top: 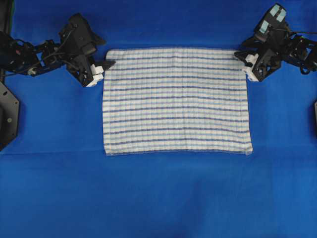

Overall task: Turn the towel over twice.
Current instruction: 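Move both grippers to the towel's far corners and pinch them, then lift the far corners with both grippers and pull them back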

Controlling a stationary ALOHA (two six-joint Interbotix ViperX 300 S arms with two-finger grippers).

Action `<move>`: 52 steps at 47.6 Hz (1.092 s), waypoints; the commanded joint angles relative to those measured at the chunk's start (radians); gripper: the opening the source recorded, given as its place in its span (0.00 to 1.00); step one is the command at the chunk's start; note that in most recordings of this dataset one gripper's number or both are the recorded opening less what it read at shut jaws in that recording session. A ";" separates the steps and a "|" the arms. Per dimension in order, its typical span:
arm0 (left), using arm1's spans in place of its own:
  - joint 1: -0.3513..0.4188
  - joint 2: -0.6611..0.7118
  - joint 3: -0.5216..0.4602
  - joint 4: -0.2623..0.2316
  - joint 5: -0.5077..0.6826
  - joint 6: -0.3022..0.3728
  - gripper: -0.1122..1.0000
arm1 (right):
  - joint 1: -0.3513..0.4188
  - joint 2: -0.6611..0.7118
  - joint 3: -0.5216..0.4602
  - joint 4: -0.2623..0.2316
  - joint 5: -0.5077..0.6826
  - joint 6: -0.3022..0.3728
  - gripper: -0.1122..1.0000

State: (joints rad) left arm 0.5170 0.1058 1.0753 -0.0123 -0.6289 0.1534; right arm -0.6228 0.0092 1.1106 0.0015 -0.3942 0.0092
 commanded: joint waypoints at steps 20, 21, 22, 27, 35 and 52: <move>0.037 0.006 -0.049 -0.005 0.118 0.002 0.14 | -0.011 0.002 -0.011 -0.002 -0.005 -0.006 0.15; 0.037 0.006 -0.051 -0.005 0.120 0.000 0.14 | -0.011 0.002 -0.011 -0.002 -0.005 -0.006 0.15; 0.037 0.005 -0.051 -0.005 0.120 0.000 0.14 | -0.011 0.000 -0.011 -0.002 -0.005 -0.006 0.15; 0.037 -0.006 -0.057 -0.005 0.120 -0.011 0.14 | -0.011 -0.008 -0.014 -0.002 -0.002 -0.006 0.15; 0.037 -0.077 -0.064 -0.005 0.124 -0.012 0.14 | -0.015 -0.052 -0.020 -0.002 0.009 -0.006 0.15; 0.067 -0.222 -0.107 -0.006 0.124 -0.011 0.14 | -0.107 -0.219 -0.101 -0.005 0.129 -0.067 0.15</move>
State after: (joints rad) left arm 0.5676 -0.0767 0.9956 -0.0153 -0.5001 0.1457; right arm -0.7102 -0.1626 1.0508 -0.0015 -0.2930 -0.0445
